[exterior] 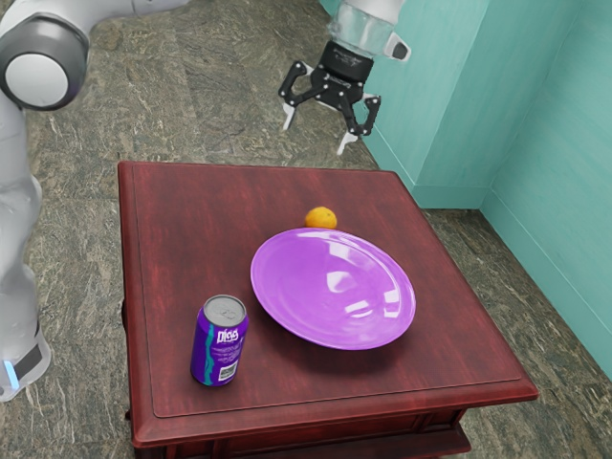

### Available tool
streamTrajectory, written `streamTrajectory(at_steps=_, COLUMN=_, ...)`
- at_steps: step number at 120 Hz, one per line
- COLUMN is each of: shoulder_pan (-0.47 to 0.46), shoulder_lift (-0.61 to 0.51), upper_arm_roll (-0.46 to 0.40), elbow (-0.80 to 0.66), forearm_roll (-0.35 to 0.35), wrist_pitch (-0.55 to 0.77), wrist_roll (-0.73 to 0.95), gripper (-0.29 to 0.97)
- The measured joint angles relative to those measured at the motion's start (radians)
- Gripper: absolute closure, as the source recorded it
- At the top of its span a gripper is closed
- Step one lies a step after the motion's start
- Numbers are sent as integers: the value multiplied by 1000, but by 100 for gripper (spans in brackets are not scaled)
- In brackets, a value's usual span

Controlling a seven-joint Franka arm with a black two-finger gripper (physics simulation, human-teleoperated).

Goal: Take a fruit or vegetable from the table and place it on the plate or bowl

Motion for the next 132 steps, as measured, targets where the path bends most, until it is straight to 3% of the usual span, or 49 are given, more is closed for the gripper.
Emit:
streamTrajectory(at_steps=20, shoulder_pan=1, shoulder_lift=0, upper_arm_roll=2, elbow=-1, forearm_roll=-4, wrist_pitch=95, wrist_roll=-288, gripper=0)
streamTrajectory(at_steps=42, shoulder_pan=-4, shoulder_lift=-27, upper_arm_roll=9, elbow=-3, forearm_roll=-10, wrist_pitch=137, wrist_roll=-496, gripper=0)
streamTrajectory(at_steps=106, shoulder_pan=18, shoulder_lift=-15, upper_arm_roll=24, elbow=-16, forearm_roll=-109, wrist_pitch=163, wrist_roll=-831, gripper=0)
streamTrajectory(at_steps=118, shoulder_pan=-20, shoulder_lift=-114, upper_arm_roll=54, elbow=-170, forearm_roll=-102, wrist_pitch=191, wrist_roll=-902, gripper=0)
streamTrajectory(at_steps=132, shoulder_pan=34, shoulder_lift=-247, upper_arm_roll=65, elbow=-390, forearm_roll=-73, wrist_pitch=265, wrist_roll=-970, gripper=0)
